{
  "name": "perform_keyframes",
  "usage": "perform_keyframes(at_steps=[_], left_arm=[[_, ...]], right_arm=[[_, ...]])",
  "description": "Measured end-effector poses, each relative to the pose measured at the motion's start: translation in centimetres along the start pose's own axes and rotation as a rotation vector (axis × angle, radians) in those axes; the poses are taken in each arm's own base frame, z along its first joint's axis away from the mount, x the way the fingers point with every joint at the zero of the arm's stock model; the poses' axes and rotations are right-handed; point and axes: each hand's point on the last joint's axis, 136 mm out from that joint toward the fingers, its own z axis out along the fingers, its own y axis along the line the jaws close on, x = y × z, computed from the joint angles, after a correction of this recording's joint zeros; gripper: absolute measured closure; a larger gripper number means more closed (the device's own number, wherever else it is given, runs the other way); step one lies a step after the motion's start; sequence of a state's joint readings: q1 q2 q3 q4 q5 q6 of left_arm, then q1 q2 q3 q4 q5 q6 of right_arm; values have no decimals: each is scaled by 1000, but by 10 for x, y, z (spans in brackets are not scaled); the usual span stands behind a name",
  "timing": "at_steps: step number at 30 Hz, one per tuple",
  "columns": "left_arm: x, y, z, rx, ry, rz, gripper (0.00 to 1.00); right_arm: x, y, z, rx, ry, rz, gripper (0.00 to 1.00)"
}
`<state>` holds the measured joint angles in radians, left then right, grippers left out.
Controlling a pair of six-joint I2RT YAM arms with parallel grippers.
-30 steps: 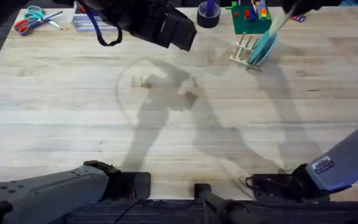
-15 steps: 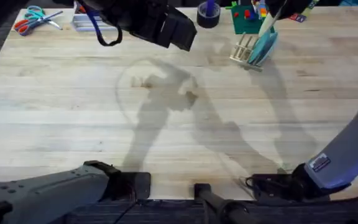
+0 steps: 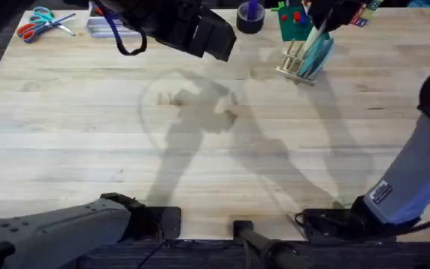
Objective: Pick up the plates from the table one by one and place each into a slot on the dish rack.
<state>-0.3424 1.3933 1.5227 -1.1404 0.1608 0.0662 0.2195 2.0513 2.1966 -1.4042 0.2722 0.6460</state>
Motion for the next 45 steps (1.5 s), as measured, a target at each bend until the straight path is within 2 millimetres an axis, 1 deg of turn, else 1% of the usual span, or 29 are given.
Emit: perform_keyframes(at_steps=[11, 18, 24, 27, 45], left_arm=[[0, 0, 0, 0, 0, 0, 6], [0, 0, 0, 0, 0, 0, 6], [0, 0, 0, 0, 0, 0, 4], [0, 0, 0, 0, 1, 0, 5], [0, 0, 0, 0, 1, 0, 6]], right_arm=[[-1, 8, 25, 19, 25, -7, 971], [1, 10, 33, 31, 41, -12, 972], [5, 12, 52, 58, 77, -22, 972], [7, 13, 58, 66, 89, -26, 972], [7, 13, 59, 67, 90, -26, 971]])
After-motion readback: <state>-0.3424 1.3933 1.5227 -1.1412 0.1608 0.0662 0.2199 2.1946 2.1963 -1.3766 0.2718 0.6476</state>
